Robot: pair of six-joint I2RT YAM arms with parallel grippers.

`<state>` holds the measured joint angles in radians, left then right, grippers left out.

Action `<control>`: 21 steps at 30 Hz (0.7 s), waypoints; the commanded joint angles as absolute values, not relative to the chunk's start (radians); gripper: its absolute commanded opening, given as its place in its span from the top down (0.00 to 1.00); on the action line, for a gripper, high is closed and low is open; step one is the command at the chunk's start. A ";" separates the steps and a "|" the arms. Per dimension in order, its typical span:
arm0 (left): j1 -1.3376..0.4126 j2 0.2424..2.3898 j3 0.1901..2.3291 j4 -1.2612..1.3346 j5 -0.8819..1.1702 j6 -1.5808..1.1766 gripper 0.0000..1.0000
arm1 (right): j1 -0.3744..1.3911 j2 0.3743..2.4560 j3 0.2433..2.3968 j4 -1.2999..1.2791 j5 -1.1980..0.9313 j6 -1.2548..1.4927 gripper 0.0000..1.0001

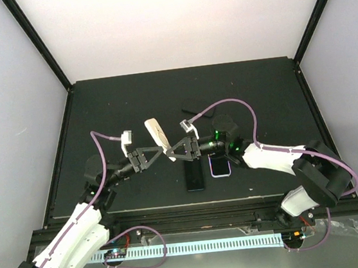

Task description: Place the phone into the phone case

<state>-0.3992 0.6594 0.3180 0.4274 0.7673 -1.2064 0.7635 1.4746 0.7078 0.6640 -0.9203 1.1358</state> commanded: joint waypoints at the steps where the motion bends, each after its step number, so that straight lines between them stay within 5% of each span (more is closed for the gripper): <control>1: -0.394 0.631 0.325 0.448 0.771 -1.219 0.83 | 0.769 1.490 0.693 0.727 -0.910 1.148 0.31; 5: -0.393 0.608 0.315 0.417 0.743 -1.213 0.98 | 0.769 1.502 0.689 0.742 -0.916 1.151 0.31; 12: -0.393 0.599 0.288 0.443 0.733 -1.223 0.98 | 0.770 1.509 0.680 0.764 -0.919 1.163 0.31; 16: -0.393 0.594 0.289 0.399 0.714 -1.205 0.75 | 0.770 1.519 0.677 0.813 -0.931 1.196 0.30; 21: -0.391 0.601 0.290 0.426 0.710 -1.210 0.61 | 0.770 1.535 0.677 0.854 -0.946 1.229 0.30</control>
<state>-0.3985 0.6079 0.2874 0.4011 0.7231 -1.2160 0.7643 1.5234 0.6827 0.7635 -0.9237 1.1976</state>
